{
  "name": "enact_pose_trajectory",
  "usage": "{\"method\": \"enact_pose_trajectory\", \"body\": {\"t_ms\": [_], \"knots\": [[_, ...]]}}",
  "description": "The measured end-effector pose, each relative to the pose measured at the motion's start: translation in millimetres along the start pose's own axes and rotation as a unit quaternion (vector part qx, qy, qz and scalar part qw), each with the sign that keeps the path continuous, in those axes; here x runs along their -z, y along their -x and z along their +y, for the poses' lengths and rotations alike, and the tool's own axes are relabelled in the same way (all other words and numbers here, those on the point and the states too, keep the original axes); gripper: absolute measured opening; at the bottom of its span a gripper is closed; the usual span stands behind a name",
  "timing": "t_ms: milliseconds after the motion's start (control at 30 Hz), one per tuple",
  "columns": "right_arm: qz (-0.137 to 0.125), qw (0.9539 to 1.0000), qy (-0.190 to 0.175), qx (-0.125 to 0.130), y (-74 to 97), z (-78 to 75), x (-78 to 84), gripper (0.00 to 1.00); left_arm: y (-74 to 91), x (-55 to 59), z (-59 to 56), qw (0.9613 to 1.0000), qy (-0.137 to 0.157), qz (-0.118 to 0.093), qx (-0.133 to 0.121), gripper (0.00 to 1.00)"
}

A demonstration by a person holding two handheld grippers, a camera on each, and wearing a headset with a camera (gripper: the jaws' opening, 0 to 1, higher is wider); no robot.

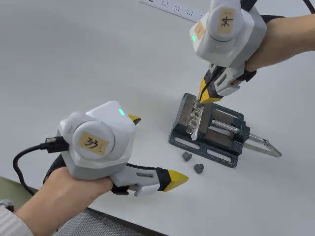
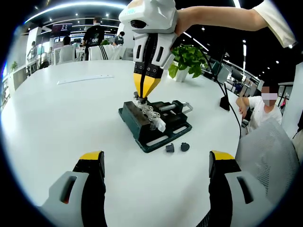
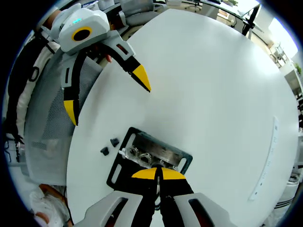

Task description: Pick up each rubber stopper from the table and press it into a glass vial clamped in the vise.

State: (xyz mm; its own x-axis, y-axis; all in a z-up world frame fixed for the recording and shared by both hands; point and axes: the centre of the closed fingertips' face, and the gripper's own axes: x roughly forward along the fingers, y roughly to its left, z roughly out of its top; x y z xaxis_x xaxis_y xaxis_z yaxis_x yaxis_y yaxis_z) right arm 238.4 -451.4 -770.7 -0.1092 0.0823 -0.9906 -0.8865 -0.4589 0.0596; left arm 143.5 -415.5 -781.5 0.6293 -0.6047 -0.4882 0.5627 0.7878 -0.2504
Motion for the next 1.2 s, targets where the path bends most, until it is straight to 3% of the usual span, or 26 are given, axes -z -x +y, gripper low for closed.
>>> {"method": "enact_pose_trajectory", "body": {"t_ms": [300, 433, 767, 1200], "knots": [[0.011, 0.9998, -0.008, 0.013, 0.0, 4.0, 0.9, 0.0, -0.3, -3.4, 0.8, 1.0, 0.0, -0.006, -0.001, 0.9], [-0.001, 0.9994, -0.031, 0.015, 0.4, 1.7, 1.9, 0.0, 0.7, -2.9, 1.3, 1.0, -0.001, -0.005, -0.003, 0.9], [-0.007, 0.9989, -0.041, 0.019, -0.8, 2.3, 2.4, 0.0, 0.0, -2.4, 0.6, 1.0, -0.001, -0.004, -0.003, 0.9], [0.02, 0.999, -0.03, 0.027, -2.6, 3.3, 1.4, 0.0, -1.1, -3.1, 0.1, 1.0, -0.001, -0.004, -0.001, 0.9]]}}
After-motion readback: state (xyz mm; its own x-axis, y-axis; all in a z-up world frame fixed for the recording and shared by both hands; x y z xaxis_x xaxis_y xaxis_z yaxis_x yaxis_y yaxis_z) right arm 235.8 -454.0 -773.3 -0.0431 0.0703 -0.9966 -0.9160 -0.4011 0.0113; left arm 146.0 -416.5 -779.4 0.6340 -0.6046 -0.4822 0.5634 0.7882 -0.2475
